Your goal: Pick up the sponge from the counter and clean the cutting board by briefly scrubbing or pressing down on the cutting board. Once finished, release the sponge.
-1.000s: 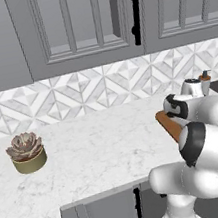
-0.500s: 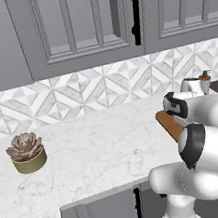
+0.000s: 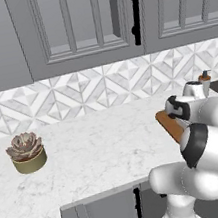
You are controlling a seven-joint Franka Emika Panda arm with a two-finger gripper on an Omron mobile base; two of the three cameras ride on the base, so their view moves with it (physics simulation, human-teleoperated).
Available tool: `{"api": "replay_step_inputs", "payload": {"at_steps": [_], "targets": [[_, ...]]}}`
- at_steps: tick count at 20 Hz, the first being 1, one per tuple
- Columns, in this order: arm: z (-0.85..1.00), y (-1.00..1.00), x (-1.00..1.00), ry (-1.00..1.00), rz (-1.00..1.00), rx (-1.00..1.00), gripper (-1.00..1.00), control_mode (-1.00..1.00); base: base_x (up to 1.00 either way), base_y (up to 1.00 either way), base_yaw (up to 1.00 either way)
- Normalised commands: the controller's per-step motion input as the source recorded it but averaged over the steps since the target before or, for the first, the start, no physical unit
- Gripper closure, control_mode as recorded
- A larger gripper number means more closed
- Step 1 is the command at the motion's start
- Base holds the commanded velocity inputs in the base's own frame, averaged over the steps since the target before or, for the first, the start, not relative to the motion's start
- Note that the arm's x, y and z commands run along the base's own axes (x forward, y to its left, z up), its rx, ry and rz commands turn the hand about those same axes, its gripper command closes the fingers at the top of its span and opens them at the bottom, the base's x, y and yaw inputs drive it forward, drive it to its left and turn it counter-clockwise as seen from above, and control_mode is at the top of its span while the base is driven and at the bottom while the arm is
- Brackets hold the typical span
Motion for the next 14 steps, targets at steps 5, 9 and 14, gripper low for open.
{"api": "replay_step_inputs", "payload": {"at_steps": [5, 9, 14], "targets": [[-0.29, 0.00, 0.09, 0.00, 0.00, 0.00, 1.00, -1.00, 0.00, 0.00, 0.00], [-0.10, 0.00, 0.36, 0.00, 0.00, 0.00, 1.00, -1.00, 0.00, 0.00, 0.00], [0.00, 0.00, 0.38, -0.02, 0.00, 0.01, 1.00, -1.00, 0.00, 0.00, 0.00]]}}
